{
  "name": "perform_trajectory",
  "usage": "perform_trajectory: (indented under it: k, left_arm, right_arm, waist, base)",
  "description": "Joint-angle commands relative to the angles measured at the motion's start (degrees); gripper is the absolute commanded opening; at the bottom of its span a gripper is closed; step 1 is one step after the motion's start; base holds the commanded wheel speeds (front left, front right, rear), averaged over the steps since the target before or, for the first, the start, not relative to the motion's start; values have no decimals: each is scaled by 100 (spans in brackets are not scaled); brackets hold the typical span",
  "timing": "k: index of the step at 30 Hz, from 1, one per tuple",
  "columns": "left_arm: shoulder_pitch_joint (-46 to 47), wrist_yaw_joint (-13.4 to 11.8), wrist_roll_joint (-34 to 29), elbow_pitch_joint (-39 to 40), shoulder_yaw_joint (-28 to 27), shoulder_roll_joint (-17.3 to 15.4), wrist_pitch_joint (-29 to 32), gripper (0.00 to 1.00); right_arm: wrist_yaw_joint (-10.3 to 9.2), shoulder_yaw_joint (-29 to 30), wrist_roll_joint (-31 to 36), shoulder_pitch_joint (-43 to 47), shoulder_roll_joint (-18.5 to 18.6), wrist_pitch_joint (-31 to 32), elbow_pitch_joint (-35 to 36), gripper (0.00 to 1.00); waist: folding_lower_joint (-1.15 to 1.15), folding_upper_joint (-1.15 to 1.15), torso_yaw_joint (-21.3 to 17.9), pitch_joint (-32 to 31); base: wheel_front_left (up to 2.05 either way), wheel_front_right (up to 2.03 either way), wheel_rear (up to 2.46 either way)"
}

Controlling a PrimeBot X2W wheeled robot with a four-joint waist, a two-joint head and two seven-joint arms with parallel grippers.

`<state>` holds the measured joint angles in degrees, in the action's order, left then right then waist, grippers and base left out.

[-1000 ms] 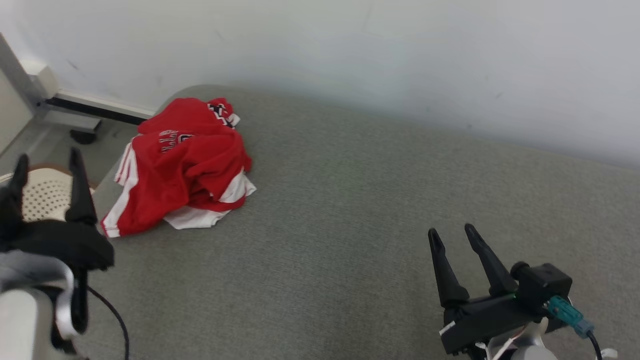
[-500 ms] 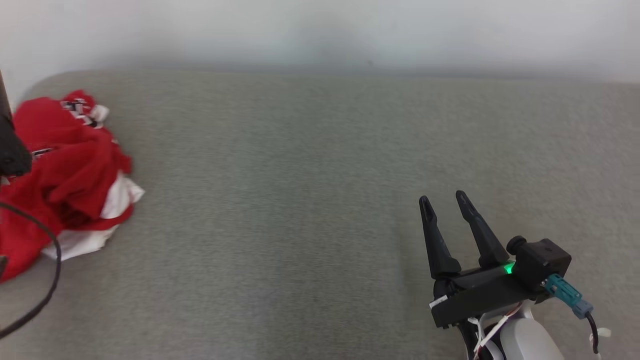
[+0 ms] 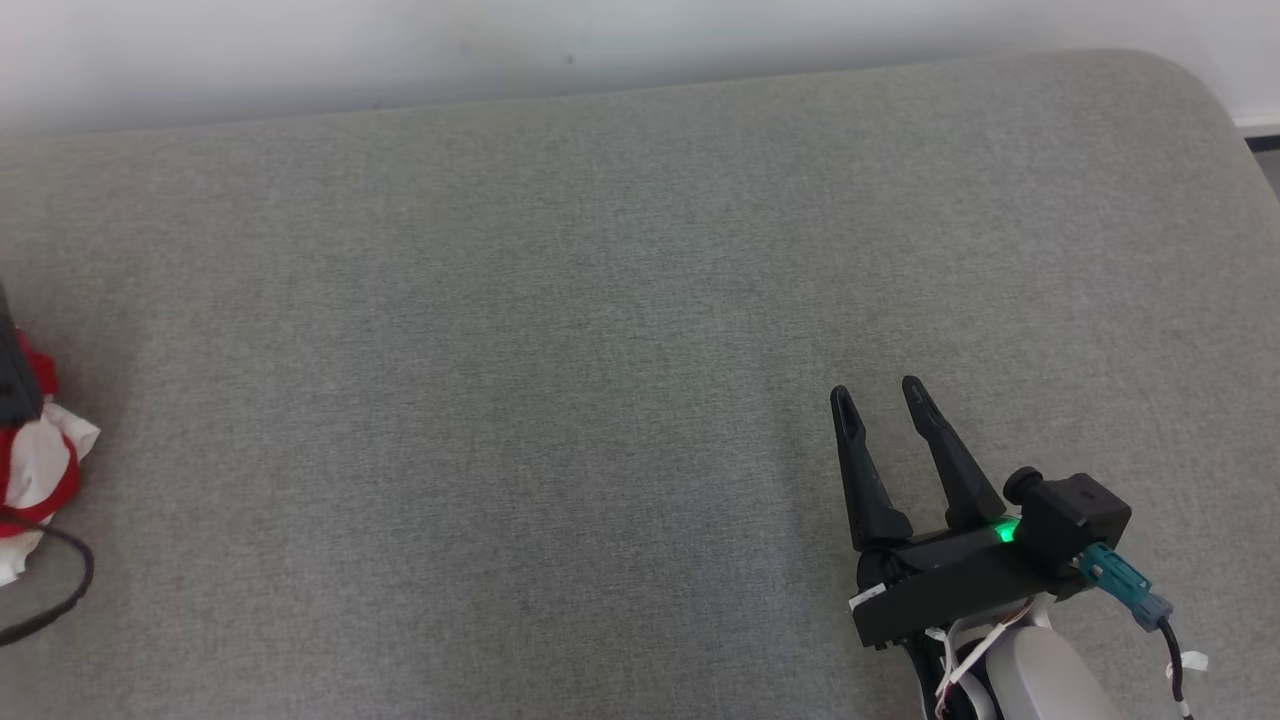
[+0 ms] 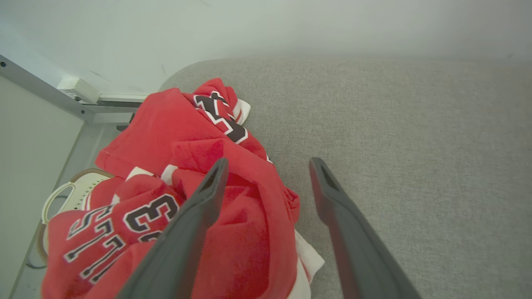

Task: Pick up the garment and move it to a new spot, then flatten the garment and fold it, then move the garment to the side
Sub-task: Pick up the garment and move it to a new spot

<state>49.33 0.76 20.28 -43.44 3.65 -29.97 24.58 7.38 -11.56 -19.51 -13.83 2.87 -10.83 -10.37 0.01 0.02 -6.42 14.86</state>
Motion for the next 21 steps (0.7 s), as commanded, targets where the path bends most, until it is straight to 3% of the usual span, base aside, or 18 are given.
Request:
perform_trajectory:
  k: [1, 7, 13, 14, 15, 16, 21]
  left_arm:
    - [-69, 5, -24, -95, 17, -64, 54, 100]
    - [-159, -62, -244, -594, 287, -246, 612, 100]
    - [-349, -46, -56, -838, 206, -158, 588, 100]
    - [-373, -57, -36, -871, 195, -158, 542, 90]
    - [-432, -15, -76, -867, 240, -185, 467, 23]
    - [-465, 0, -105, -848, 257, -213, 351, 0]
    - [-416, 45, -97, -783, 251, -205, -239, 0]
  right_arm:
    - [21, -3, -33, -5, 2, -31, -22, 100]
    - [20, -14, -52, -12, 3, -35, -61, 100]
    - [20, -35, -39, 17, 2, -11, -88, 100]
    - [21, -35, -33, 16, 3, -8, -91, 100]
    - [20, -38, -28, 14, 3, 0, -90, 100]
    - [20, -38, -17, 10, 3, 4, -83, 100]
    - [21, 40, 21, 49, 2, 43, -67, 100]
  waist:
    - [-1, -2, -75, 39]
    - [-1, -2, -75, -24]
    - [-1, -2, -56, -65]
    - [-1, -2, -53, -71]
    - [-1, -2, -52, -78]
    - [-1, -2, -48, -81]
    - [-1, -2, 52, -116]
  base:
    - [0, 0, 0]
    - [0, 0, 0]
    - [0, 0, 0]
    - [0, 0, 0]
    - [0, 0, 0]
    - [0, 0, 0]
    - [0, 0, 0]
